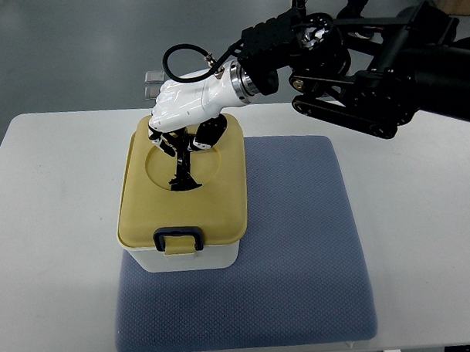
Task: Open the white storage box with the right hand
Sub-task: 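Lift the yellow lid off the box with the right hand, then lower the lid onto the mat beside the box and release it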
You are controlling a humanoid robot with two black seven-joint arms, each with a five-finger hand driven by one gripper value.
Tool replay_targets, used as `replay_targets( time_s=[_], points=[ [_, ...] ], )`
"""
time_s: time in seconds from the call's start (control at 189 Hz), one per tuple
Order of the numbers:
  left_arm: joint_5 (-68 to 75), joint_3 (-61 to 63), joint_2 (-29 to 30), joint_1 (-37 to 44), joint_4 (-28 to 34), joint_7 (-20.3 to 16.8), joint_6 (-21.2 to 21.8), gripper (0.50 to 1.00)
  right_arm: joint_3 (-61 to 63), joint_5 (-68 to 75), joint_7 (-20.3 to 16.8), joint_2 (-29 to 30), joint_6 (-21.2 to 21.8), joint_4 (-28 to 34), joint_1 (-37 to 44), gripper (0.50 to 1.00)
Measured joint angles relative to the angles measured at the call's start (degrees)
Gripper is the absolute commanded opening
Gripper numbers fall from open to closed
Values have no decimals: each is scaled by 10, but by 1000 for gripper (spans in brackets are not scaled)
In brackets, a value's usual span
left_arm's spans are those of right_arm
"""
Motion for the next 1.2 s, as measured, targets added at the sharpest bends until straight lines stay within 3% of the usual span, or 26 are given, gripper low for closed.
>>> replay_targets(
  time_s=[0.302, 0.647, 0.891, 1.198],
  points=[
    [0, 0, 0, 0, 0, 0, 0, 1000, 38, 9, 3, -37, 5, 1, 17, 500],
    [0, 0, 0, 0, 0, 0, 0, 1000, 56, 38, 34, -195, 8, 25, 24, 500],
    [0, 0, 0, 0, 0, 0, 0, 1000, 49, 40, 40, -301, -1, 32, -40, 500],
    [0, 0, 0, 0, 0, 0, 0, 1000, 13, 40, 40, -348, -95, 24, -136, 500]
  ],
)
